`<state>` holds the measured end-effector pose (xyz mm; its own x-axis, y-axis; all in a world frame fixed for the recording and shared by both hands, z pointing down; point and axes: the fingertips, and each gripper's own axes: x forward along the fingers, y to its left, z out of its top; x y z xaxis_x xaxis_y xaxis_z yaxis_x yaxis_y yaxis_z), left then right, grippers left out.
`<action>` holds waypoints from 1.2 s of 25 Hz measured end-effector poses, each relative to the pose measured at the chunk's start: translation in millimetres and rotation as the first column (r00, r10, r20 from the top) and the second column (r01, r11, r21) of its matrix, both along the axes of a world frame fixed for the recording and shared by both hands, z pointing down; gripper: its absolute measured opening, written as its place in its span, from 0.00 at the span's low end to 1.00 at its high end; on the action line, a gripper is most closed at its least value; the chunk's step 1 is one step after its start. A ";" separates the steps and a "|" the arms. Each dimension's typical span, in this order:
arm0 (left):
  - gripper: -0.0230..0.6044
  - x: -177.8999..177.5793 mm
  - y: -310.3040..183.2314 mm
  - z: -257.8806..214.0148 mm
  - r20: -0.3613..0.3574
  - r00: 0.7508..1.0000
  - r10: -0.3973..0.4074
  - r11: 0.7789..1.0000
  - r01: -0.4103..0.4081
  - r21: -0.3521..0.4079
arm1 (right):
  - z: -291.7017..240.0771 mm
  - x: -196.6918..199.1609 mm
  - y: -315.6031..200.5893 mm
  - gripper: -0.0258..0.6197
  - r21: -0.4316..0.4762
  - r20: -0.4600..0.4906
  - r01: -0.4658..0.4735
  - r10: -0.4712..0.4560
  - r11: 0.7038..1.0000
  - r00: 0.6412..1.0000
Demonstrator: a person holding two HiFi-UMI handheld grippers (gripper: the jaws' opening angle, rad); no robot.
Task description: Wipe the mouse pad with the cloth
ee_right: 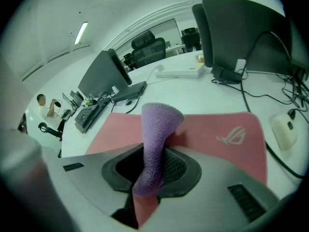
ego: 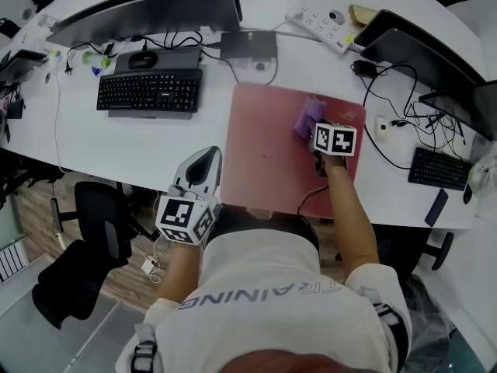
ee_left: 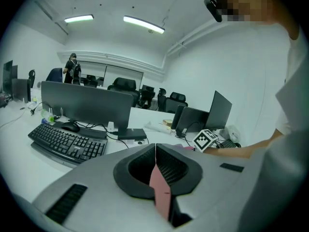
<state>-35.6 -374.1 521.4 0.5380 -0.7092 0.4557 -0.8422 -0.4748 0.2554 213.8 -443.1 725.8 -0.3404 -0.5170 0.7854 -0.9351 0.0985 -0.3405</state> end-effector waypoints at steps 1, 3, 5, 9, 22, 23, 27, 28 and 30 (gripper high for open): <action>0.09 8.5 3.4 -1.1 -0.001 1.000 0.002 1.000 -0.002 0.002 | 1.0 13.6 3.3 0.19 0.001 -0.012 -0.010 0.010 1.000 1.000; 0.09 25.5 9.8 -3.8 -0.002 1.000 0.005 1.000 -0.005 0.006 | 2.8 40.8 8.0 0.19 0.001 -0.028 -0.027 0.027 1.000 0.999; 0.09 42.2 15.2 -6.9 -0.005 1.000 0.009 1.000 -0.009 0.013 | 3.3 67.9 12.2 0.19 -0.001 -0.034 -0.047 0.047 0.999 0.998; 0.09 66.4 25.0 -13.7 -0.009 1.000 0.011 1.000 -0.011 0.029 | 3.2 118.7 22.7 0.19 -0.002 -0.055 -0.092 0.092 0.996 0.994; 0.09 73.9 39.1 -30.6 -0.032 0.999 -0.021 0.998 0.023 0.064 | -50.2 132.8 59.6 0.19 0.105 0.017 -0.096 0.095 0.990 0.995; 0.09 71.0 38.4 -32.5 -0.039 0.999 -0.019 0.998 0.022 0.066 | -57.3 115.8 62.7 0.19 0.116 0.042 -0.073 0.069 0.991 0.997; 0.09 49.3 37.4 -38.9 -0.054 0.999 -0.009 0.997 0.013 0.076 | -74.3 33.5 68.5 0.19 0.127 0.127 0.025 -0.041 0.992 0.991; 0.09 38.7 37.9 -38.8 -0.054 0.998 -0.013 0.997 0.017 0.074 | -76.2 10.0 67.9 0.19 0.128 0.142 0.049 -0.067 0.991 0.988; 0.09 12.7 39.8 -36.6 -0.051 0.998 -0.028 0.997 0.032 0.067 | -76.2 -39.4 67.3 0.19 0.123 0.169 0.096 -0.116 0.988 0.979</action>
<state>-22.9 -334.3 484.8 0.5369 -0.7538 0.3789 -0.8434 -0.4670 0.2658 174.4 -375.8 649.6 -0.5248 -0.5532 0.6470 -0.8443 0.2413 -0.4784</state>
